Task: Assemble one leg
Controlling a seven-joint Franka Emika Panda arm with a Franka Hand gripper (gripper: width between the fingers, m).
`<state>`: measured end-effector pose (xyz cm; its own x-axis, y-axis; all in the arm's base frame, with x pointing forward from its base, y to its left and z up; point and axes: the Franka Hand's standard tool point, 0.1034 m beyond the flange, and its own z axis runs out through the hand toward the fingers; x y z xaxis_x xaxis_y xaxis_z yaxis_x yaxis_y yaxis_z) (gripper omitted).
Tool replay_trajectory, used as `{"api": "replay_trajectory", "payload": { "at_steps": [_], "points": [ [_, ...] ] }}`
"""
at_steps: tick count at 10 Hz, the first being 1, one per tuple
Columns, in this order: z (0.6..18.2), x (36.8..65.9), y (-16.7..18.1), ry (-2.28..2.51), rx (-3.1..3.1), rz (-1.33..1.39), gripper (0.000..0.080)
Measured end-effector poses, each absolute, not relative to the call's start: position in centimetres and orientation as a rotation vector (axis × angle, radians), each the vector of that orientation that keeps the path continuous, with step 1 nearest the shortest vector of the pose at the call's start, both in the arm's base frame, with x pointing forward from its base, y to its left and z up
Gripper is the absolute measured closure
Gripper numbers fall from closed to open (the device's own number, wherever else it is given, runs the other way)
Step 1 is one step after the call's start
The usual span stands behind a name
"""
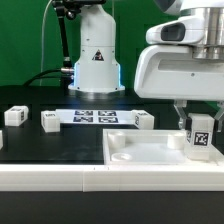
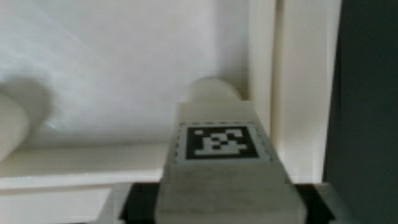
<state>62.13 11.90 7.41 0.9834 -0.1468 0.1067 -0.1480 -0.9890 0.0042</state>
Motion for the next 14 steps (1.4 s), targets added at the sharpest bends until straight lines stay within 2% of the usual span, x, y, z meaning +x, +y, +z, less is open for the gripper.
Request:
{"api": "replay_trajectory", "payload": {
  "at_steps": [7,10,12,13,14],
  "points": [
    [7.15,61.57,12.19,-1.465,2.809,0.145,0.0508],
    [7.14,61.43,12.27,-1.796,2.616,0.147,0.0508],
    [7.14,61.44,12.23,-1.829,2.600,0.142,0.0508],
    [7.14,61.46,12.21,-1.805,2.616,0.143,0.0423],
    [7.14,61.52,12.00,-1.744,2.661,0.140,0.0287]
  ]
}}
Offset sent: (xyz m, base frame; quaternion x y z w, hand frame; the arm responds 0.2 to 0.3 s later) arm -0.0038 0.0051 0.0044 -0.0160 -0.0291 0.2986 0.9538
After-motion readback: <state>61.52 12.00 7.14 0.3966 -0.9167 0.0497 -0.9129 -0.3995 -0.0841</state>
